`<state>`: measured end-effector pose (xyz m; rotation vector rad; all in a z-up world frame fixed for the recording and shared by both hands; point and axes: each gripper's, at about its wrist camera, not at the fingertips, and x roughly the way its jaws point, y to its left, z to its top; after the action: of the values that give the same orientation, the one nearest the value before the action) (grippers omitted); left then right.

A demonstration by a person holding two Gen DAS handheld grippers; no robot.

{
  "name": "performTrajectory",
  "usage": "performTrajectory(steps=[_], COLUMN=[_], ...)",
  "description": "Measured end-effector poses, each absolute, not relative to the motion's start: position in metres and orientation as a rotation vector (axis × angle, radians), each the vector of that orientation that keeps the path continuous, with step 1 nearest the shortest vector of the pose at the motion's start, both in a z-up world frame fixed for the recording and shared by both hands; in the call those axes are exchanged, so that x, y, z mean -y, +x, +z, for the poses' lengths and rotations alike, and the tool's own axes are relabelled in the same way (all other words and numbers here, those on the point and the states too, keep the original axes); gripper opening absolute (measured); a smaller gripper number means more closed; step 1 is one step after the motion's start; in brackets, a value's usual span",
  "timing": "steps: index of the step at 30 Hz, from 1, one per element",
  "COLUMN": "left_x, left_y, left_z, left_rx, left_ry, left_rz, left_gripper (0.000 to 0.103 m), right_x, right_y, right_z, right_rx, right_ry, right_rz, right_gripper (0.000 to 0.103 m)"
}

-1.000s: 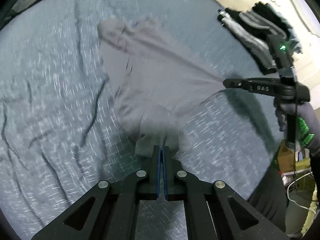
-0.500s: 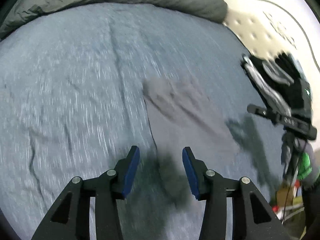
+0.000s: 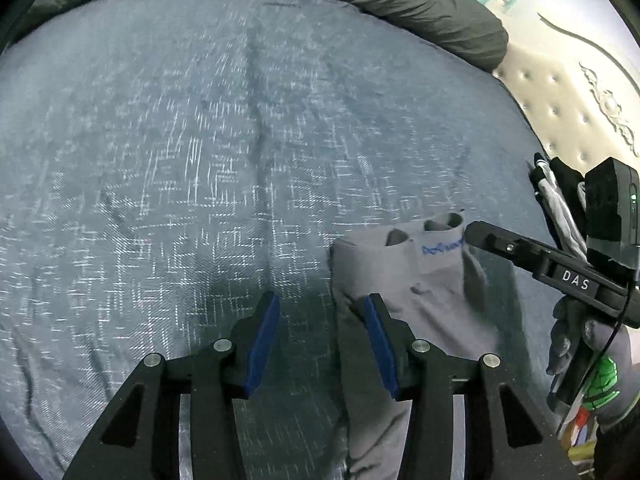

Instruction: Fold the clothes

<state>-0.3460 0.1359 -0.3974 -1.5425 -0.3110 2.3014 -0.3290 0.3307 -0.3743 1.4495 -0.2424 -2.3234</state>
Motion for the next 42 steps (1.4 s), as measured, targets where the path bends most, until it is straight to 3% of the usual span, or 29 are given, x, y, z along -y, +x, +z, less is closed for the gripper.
performTrajectory(steps=[4, 6, 12, 21, 31, 42], left_x=[-0.133, -0.132, -0.132, -0.132, -0.141, -0.155], left_y=[-0.345, -0.346, -0.343, -0.341, -0.350, -0.363], left_z=[-0.406, -0.407, -0.403, -0.397, -0.400, -0.411], left_rx=[0.333, 0.341, 0.345, 0.340, 0.381, 0.427], left_ry=[-1.538, -1.534, -1.508, -1.490, -1.489, -1.490], left_rz=[2.292, 2.291, 2.294, 2.316, 2.314, 2.259], left_gripper=[0.048, 0.048, 0.048, 0.048, 0.048, 0.045], right_x=[-0.326, -0.327, -0.332, -0.340, -0.353, -0.362], right_y=[-0.329, -0.327, -0.319, -0.316, -0.321, -0.335], right_z=[-0.384, -0.385, -0.378, -0.363, -0.384, -0.400], right_rx=[0.173, 0.168, 0.160, 0.151, 0.080, 0.198], right_ry=[1.470, 1.464, 1.406, 1.346, 1.485, 1.495], right_rz=[-2.324, -2.326, -2.336, -2.410, -2.502, -2.488], right_gripper=[0.034, 0.015, 0.002, 0.001, 0.001, 0.001])
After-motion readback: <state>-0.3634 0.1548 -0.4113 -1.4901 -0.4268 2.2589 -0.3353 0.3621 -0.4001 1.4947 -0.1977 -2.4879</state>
